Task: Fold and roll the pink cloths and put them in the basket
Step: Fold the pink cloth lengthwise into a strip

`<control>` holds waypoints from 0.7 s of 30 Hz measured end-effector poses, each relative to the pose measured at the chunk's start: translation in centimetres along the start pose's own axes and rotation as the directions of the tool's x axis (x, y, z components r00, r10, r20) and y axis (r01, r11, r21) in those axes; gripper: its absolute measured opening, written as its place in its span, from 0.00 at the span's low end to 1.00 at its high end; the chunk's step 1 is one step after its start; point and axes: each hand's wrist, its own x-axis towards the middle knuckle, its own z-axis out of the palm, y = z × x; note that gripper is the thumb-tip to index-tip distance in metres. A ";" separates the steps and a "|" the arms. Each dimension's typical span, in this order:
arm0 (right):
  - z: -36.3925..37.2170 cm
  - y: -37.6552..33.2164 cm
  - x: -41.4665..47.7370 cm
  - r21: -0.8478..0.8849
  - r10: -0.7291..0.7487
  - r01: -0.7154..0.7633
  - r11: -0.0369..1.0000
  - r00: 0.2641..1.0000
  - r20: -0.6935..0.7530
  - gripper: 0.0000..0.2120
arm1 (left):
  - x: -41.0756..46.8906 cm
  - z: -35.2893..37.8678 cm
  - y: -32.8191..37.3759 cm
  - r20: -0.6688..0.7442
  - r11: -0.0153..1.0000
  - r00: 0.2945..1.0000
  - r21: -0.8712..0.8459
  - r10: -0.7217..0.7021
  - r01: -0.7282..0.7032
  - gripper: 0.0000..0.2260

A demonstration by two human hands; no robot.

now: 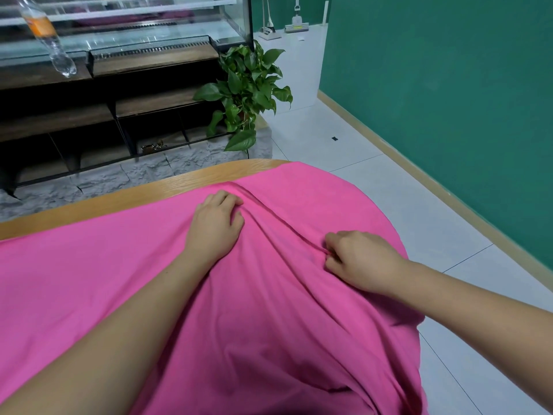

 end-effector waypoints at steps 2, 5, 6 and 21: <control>-0.3 0.2 0.1 0.003 0.019 -0.019 1.000 1.000 -0.015 0.06 | 0.0 0.0 0.0 0.005 1.000 1.000 -0.001 -0.004 0.004 0.11; -1.7 1.9 0.7 0.161 0.108 -0.095 0.982 0.992 -0.070 0.06 | 0.0 0.0 0.0 0.004 1.000 1.000 -0.001 -0.004 0.004 0.11; -2.2 2.9 1.1 0.242 0.161 -0.131 0.961 0.981 -0.107 0.07 | 0.1 0.0 0.0 0.007 1.000 1.000 -0.001 -0.006 0.006 0.11; -2.4 7.3 2.3 0.894 0.346 -0.283 0.348 0.925 0.158 0.13 | 0.5 -0.2 -0.2 0.039 1.000 0.999 -0.026 0.001 0.000 0.13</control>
